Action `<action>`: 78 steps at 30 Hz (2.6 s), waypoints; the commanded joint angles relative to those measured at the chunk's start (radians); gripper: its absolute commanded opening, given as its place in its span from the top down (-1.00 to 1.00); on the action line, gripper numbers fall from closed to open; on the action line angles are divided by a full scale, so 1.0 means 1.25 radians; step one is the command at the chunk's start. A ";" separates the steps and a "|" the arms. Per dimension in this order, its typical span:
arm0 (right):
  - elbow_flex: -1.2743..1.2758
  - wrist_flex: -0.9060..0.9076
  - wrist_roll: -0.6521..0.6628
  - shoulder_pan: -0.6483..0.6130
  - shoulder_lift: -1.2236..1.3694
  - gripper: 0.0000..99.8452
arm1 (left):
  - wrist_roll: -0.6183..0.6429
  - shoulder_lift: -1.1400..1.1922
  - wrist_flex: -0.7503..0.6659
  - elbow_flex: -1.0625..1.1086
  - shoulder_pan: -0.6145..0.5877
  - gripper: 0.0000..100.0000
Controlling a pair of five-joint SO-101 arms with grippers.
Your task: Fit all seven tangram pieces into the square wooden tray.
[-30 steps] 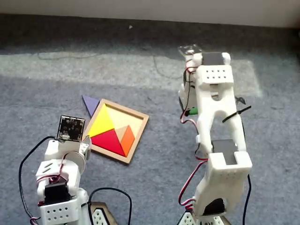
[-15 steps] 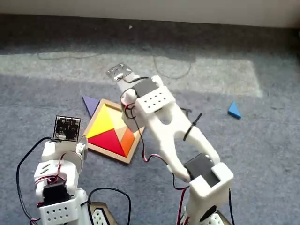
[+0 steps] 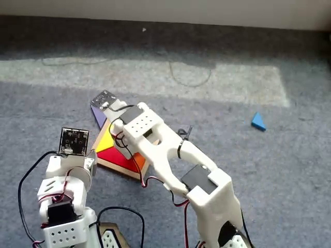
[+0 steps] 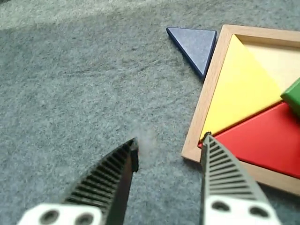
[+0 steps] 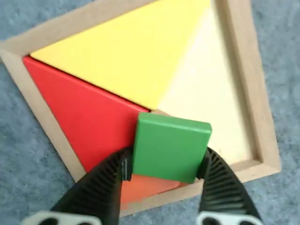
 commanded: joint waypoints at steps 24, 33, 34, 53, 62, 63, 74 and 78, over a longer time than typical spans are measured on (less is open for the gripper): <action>-0.071 -0.034 -0.092 0.044 -0.014 0.35 | 0.005 -0.010 0.001 -0.017 -0.010 0.54; -0.084 0.077 -0.022 0.037 -0.034 0.45 | 0.004 -0.010 0.001 -0.015 -0.010 0.54; -0.082 0.077 -0.020 0.046 -0.048 0.51 | 0.004 -0.010 0.001 -0.015 -0.010 0.54; 0.190 -0.241 -0.018 0.102 -0.208 0.96 | 0.004 -0.010 0.001 -0.015 -0.009 0.54; 0.123 -0.236 -0.018 0.080 -0.085 0.96 | 0.004 -0.010 0.001 -0.015 -0.009 0.54; 0.118 -0.236 -0.018 0.078 -0.085 0.96 | 0.004 -0.010 0.001 -0.015 -0.009 0.54; 0.074 -0.141 -0.018 0.088 -0.160 0.97 | 0.004 -0.010 0.001 -0.014 -0.009 0.54; 0.115 -0.218 -0.023 0.084 -0.164 0.97 | 0.004 -0.010 0.001 -0.014 -0.008 0.54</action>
